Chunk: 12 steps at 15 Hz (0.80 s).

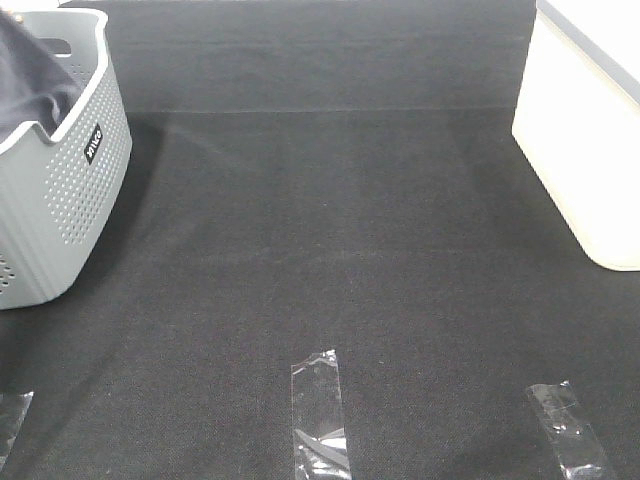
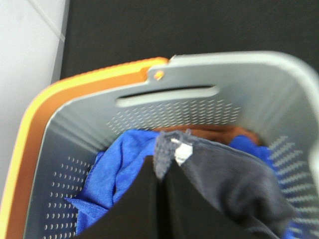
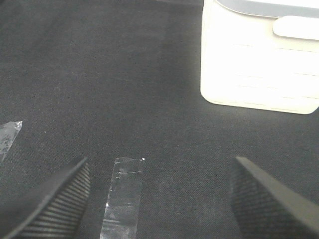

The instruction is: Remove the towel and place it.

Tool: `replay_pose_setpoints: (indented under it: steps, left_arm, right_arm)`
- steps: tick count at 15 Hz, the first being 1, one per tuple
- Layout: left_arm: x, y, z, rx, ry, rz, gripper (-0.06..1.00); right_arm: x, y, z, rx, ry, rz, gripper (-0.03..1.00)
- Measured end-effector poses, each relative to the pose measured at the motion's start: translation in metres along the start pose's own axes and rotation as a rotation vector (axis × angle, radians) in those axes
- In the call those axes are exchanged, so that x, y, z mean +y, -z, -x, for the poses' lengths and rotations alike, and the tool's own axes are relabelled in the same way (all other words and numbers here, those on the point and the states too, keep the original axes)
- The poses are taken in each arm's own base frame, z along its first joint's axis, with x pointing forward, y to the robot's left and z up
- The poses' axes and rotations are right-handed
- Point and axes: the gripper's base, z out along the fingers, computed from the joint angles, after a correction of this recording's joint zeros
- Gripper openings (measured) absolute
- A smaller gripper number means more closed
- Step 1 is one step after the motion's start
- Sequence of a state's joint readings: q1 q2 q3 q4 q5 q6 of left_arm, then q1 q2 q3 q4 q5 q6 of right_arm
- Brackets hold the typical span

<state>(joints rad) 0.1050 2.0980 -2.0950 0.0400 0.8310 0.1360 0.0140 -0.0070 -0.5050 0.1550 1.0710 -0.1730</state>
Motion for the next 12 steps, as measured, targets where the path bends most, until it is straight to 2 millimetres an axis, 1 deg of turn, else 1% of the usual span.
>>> replay_pose_setpoints:
  steps: [1,4,6,8,9,10,11,12]
  left_arm:
    - [-0.002,0.025,0.01,-0.048,0.002,-0.045,0.0]
    - [-0.009,0.076,0.029,-0.167,-0.011,-0.135,0.0]
    - [-0.02,0.109,0.038,-0.242,-0.067,-0.176,0.0]
    - [-0.043,0.14,0.045,-0.304,-0.15,-0.218,0.0]
    - [-0.059,0.153,0.047,-0.323,-0.193,-0.247,0.0]
    - [-0.082,0.17,0.047,-0.339,-0.262,-0.299,0.0]
    - [-0.091,0.175,0.047,-0.341,-0.283,-0.319,0.0]
    - [-0.105,0.183,0.046,-0.342,-0.312,-0.353,0.0]
  right_arm:
    - [0.0,0.0,0.0,0.0,0.0,0.0,0.73]
    - [0.0,0.0,0.0,0.0,0.0,0.0,0.73]
    - [0.0,0.0,0.0,0.0,0.0,0.0,0.73]
    - [0.0,0.0,0.0,0.0,0.0,0.0,0.73]
    - [0.0,0.0,0.0,0.0,0.0,0.0,0.73]
    - [0.0,0.0,0.0,0.0,0.0,0.0,0.73]
    - [0.0,0.0,0.0,0.0,0.0,0.0,0.73]
    - [0.0,0.0,0.0,0.0,0.0,0.0,0.73]
